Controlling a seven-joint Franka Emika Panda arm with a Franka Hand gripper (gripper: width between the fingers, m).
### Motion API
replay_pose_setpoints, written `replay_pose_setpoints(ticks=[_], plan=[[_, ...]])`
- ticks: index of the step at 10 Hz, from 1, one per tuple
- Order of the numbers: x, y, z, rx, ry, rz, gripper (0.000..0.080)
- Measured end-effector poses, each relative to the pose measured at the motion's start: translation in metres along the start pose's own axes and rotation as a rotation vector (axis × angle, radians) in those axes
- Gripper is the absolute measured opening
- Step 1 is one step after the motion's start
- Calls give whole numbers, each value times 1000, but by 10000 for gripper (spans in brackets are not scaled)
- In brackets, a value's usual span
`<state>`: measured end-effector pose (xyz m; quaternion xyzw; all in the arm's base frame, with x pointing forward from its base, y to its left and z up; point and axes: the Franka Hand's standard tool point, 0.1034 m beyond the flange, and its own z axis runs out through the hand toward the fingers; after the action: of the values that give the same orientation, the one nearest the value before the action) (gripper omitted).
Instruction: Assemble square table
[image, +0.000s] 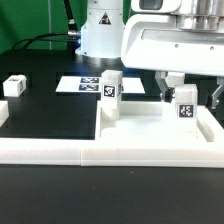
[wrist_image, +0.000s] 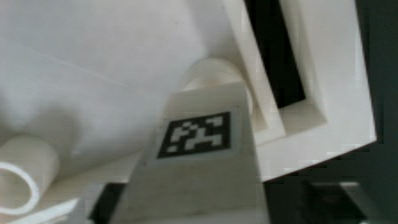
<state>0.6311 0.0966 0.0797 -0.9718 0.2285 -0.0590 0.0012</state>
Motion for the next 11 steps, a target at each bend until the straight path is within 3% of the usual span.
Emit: replay_pose_setpoints(ticks=[1, 2, 7, 11], plan=[[0, 0, 0, 0, 0, 71, 403], [0, 0, 0, 1, -1, 126, 290], [-5, -9, 1, 6, 11, 626, 290], [-10, -4, 3, 29, -34, 1148, 290]])
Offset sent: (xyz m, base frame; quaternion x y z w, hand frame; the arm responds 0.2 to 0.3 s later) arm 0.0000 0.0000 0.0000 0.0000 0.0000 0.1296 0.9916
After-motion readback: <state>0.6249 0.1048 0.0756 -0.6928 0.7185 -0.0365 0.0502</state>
